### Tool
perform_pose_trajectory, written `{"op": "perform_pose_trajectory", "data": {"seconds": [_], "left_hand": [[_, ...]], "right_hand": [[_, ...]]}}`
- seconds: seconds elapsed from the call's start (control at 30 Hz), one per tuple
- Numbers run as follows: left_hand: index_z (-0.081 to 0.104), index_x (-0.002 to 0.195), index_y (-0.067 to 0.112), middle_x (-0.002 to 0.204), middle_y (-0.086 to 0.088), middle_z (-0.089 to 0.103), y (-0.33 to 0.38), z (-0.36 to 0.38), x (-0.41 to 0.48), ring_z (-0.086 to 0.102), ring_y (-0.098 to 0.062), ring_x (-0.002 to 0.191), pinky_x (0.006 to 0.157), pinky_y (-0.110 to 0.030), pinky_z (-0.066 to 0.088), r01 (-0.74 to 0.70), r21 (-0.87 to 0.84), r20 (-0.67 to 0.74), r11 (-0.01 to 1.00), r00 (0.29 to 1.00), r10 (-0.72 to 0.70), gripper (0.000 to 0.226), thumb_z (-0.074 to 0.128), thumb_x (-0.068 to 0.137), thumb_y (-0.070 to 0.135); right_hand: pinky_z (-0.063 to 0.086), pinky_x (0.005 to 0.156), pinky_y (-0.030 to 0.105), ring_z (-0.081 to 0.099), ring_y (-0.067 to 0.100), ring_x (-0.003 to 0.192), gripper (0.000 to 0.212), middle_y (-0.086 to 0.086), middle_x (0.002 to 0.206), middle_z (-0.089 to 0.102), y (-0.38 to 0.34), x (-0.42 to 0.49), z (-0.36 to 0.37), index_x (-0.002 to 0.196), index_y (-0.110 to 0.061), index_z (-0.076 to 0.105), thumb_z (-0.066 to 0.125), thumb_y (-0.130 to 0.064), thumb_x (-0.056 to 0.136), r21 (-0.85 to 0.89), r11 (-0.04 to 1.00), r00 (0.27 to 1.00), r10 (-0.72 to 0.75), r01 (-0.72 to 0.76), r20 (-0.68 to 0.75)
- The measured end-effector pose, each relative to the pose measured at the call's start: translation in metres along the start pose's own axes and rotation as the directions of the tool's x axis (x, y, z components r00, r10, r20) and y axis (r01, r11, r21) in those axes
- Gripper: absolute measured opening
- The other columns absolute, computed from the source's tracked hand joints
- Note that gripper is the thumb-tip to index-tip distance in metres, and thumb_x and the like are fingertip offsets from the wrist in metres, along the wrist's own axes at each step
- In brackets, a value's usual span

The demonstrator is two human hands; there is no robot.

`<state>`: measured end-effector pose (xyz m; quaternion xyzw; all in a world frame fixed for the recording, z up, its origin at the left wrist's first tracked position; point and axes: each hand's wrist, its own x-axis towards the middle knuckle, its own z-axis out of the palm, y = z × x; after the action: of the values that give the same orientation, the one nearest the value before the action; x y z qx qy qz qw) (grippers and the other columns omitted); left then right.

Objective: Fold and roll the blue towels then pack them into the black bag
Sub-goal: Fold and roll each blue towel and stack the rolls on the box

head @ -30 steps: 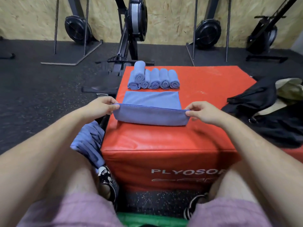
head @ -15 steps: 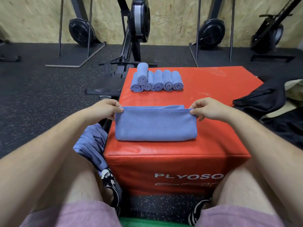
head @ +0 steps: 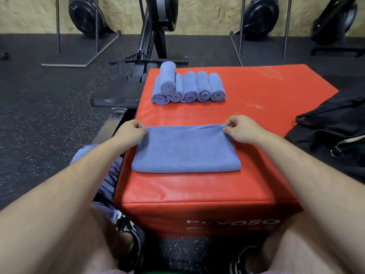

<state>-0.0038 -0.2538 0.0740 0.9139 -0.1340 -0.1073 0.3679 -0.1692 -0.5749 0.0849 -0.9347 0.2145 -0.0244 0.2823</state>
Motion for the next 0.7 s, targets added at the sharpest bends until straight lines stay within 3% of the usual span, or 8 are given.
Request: {"op": "perform_pose_trajectory", "data": {"seconds": [0.13,0.27,0.37,0.43,0.5,0.6,0.7], "left_hand": [[0.057,0.081,0.01,0.075,-0.003,0.062,-0.002,0.006,0.005,0.053,-0.018,0.07,0.059,-0.027,0.039,-0.041,0.065,-0.08,0.997,0.996,0.046,0.012,0.058,0.089,0.019],[0.056,0.09,0.004,0.084,-0.01,0.063,-0.004,0.014,0.014,0.058,-0.029,0.083,0.065,-0.034,0.036,-0.068,0.124,-0.136,0.99,0.987,0.085,0.02,0.056,0.095,0.023],[0.056,0.095,0.007,0.093,-0.01,0.062,-0.002,0.02,0.017,0.059,-0.033,0.091,0.071,-0.034,0.036,-0.069,0.151,-0.194,0.986,0.976,0.098,0.015,0.057,0.095,0.022],[0.057,0.104,0.009,0.108,-0.016,0.058,0.003,0.027,0.013,0.057,-0.038,0.099,0.078,-0.043,0.043,-0.097,0.303,-0.293,0.948,0.937,0.19,0.018,0.06,0.092,0.022],[0.06,0.109,0.01,0.114,-0.016,0.056,0.015,0.041,0.003,0.056,-0.038,0.104,0.083,-0.047,0.043,-0.178,0.461,-0.33,0.869,0.875,0.354,0.023,0.061,0.089,0.024],[0.065,0.112,0.01,0.118,-0.012,0.064,0.039,0.078,-0.019,0.059,-0.034,0.11,0.091,-0.043,0.043,-0.486,0.349,-0.086,0.802,0.835,0.543,0.035,0.047,0.092,0.031],[0.049,0.145,0.013,0.152,-0.007,0.047,0.042,0.104,-0.034,0.039,-0.026,0.143,0.116,-0.044,0.032,-0.537,0.304,0.219,0.787,0.843,0.49,0.06,0.028,0.095,0.039]], "right_hand": [[0.046,0.072,0.032,0.063,0.024,0.083,0.01,0.002,0.084,0.069,0.0,0.005,0.003,0.088,-0.016,0.068,0.06,-0.021,0.09,-0.068,0.998,0.999,0.011,-0.014,-0.049],[0.039,0.07,0.031,0.063,0.028,0.089,0.009,0.004,0.088,0.066,0.001,0.012,0.009,0.091,-0.018,0.062,0.056,-0.023,0.092,-0.086,0.995,0.994,0.043,-0.052,-0.1],[0.04,0.074,0.035,0.062,0.034,0.098,0.013,0.013,0.101,0.067,-0.003,0.015,0.015,0.099,-0.013,0.058,0.055,-0.025,0.095,-0.108,0.989,0.986,0.081,-0.098,-0.146],[0.044,0.08,0.041,0.059,0.039,0.106,0.026,0.019,0.116,0.06,-0.013,0.01,0.02,0.114,-0.008,0.052,0.055,-0.027,0.096,-0.229,0.962,0.969,0.096,-0.15,-0.23],[0.045,0.085,0.045,0.055,0.039,0.112,0.035,0.018,0.123,0.054,-0.032,0.001,0.03,0.124,-0.008,0.051,0.054,-0.026,0.095,-0.421,0.899,0.944,-0.03,-0.119,-0.33],[0.039,0.102,0.045,0.045,0.034,0.133,0.045,0.015,0.142,0.05,-0.065,-0.013,0.063,0.136,-0.009,0.052,0.05,-0.021,0.093,-0.411,0.896,0.927,-0.284,0.167,-0.243],[0.018,0.121,0.042,0.019,0.026,0.152,0.056,0.009,0.162,0.028,-0.078,-0.022,0.095,0.154,-0.011,0.033,0.041,-0.021,0.099,-0.313,0.905,0.954,-0.301,0.288,0.008]]}}
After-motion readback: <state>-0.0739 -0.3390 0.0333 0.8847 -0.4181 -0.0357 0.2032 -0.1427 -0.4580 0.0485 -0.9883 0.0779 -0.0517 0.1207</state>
